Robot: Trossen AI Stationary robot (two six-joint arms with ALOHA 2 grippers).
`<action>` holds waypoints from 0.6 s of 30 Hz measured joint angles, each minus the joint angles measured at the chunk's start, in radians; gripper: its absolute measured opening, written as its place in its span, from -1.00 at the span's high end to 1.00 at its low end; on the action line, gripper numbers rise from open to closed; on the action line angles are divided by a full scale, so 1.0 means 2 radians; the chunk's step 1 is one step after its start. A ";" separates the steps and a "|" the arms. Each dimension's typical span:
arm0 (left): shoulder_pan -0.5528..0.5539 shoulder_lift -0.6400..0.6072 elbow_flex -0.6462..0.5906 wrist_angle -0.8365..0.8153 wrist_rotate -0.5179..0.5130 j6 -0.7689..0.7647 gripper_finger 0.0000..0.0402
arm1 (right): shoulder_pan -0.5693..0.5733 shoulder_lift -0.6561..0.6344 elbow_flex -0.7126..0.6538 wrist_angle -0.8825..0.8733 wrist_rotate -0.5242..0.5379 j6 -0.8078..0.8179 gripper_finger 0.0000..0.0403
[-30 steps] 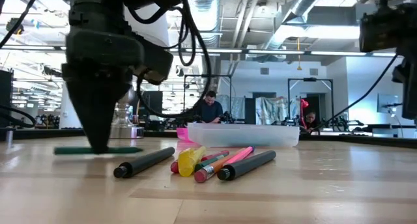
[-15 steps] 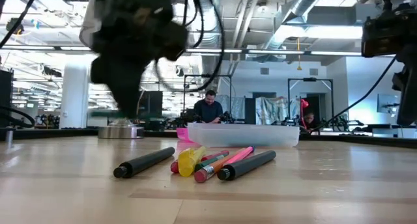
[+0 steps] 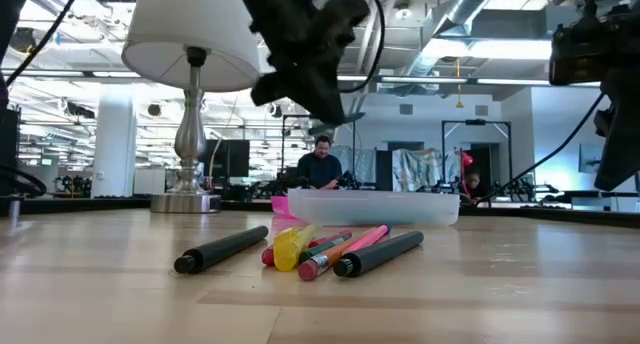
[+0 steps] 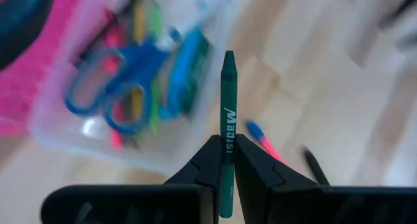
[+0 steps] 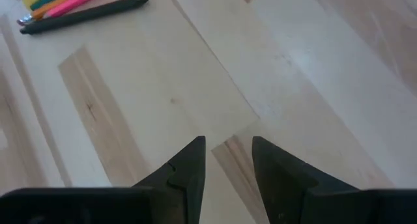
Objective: Pick & place school supplies into a supply box
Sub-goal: Put the left green crayon into the pink supply box
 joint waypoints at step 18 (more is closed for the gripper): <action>0.074 0.031 0.000 0.051 0.005 0.093 0.75 | 0.000 0.000 0.000 0.026 0.002 0.026 0.41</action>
